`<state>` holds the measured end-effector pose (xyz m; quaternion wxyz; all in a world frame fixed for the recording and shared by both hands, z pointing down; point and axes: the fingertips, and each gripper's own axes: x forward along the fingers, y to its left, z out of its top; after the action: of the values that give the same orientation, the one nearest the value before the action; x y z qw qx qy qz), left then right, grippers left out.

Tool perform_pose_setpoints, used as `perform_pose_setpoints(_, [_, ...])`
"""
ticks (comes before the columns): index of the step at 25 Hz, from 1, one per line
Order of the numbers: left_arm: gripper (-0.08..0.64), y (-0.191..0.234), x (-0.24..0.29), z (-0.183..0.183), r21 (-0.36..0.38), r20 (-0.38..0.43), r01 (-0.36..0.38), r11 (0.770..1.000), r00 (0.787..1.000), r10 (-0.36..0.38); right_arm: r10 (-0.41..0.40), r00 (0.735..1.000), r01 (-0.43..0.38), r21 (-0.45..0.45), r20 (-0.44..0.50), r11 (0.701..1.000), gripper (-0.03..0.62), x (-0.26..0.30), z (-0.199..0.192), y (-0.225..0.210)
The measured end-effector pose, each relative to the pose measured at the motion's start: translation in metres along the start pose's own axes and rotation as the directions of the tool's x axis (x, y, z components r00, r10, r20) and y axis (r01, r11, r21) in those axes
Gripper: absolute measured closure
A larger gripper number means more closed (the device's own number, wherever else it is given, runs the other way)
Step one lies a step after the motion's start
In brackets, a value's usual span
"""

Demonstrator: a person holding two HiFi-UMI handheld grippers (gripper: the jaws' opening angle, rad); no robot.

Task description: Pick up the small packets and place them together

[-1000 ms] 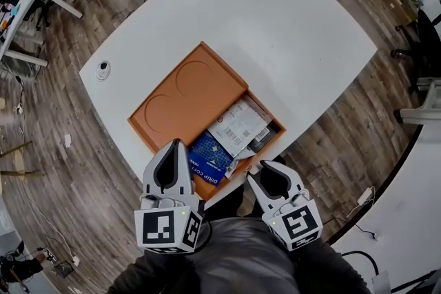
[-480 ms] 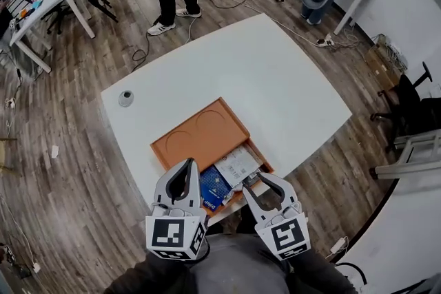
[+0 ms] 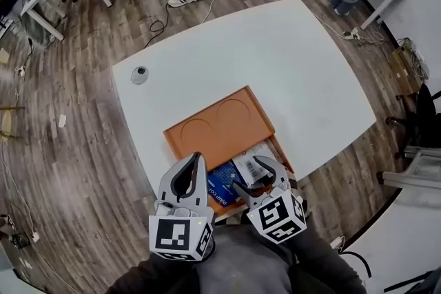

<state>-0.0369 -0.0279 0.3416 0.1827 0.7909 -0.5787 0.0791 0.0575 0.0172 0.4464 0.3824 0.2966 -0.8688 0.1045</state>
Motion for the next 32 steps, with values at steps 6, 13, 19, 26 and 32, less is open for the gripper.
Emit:
perform_pose_setpoints(6, [0.563, 0.015, 0.008, -0.01, -0.019, -0.034, -0.022, 1.0, 0.999, 0.021, 0.027, 0.981, -0.037, -0.051, -0.193, 0.998, 0.295, 0.031, -0.021, -0.002])
perform_pose_setpoints(13, [0.563, 0.028, 0.009, -0.013, -0.019, -0.052, -0.039, 0.999, 0.998, 0.038, -0.079, 0.981, 0.063, -0.096, -0.179, 0.993, 0.552, 0.025, -0.014, -0.022])
perform_pose_setpoints(19, [0.563, 0.026, 0.004, -0.008, 0.001, -0.038, 0.0, 1.0, 0.999, 0.0, -0.108, 0.982, 0.09, -0.12, -0.157, 0.989, 0.572, 0.007, -0.005, -0.009])
perform_pose_setpoints(26, [0.563, 0.011, -0.008, -0.002, 0.017, -0.018, 0.05, 0.999, 0.999, -0.05, -0.113, 0.99, 0.103, -0.12, -0.085, 0.988, 0.577, -0.024, 0.014, 0.014])
perform_pose_setpoints(32, [0.563, 0.0, -0.006, 0.008, 0.043, 0.019, 0.096, 0.994, 0.995, -0.097, -0.186, 0.982, 0.184, -0.105, -0.014, 0.977, 0.577, -0.05, 0.038, 0.001])
